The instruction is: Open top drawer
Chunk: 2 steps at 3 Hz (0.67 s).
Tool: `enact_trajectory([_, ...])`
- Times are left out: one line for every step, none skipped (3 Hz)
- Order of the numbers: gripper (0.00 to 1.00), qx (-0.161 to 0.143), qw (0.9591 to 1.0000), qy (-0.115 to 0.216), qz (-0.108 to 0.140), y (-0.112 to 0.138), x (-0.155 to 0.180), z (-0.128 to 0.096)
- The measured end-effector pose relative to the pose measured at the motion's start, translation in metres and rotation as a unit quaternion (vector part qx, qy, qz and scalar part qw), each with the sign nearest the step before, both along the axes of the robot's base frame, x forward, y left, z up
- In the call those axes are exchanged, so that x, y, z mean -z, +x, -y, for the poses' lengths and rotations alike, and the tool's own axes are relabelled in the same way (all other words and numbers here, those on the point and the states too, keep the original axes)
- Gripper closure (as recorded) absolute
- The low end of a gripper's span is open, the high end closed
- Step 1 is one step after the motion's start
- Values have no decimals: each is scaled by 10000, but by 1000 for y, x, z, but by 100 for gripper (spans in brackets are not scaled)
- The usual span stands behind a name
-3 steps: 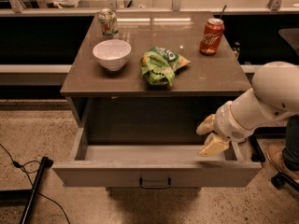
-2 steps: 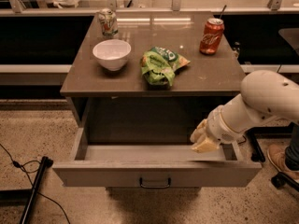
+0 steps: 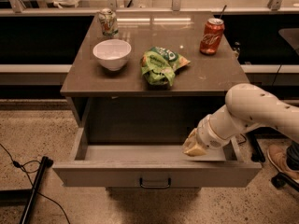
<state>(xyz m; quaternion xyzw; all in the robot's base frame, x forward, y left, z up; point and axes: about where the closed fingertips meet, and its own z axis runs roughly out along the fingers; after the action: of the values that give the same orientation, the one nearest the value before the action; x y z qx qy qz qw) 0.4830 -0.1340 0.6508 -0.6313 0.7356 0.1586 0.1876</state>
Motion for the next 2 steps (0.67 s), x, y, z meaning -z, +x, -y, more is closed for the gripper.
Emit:
enact_trajectory([100, -327, 9992, 93, -205, -22, 11, -17])
enact_trajectory([100, -727, 9969, 266, -161, -35, 5, -32])
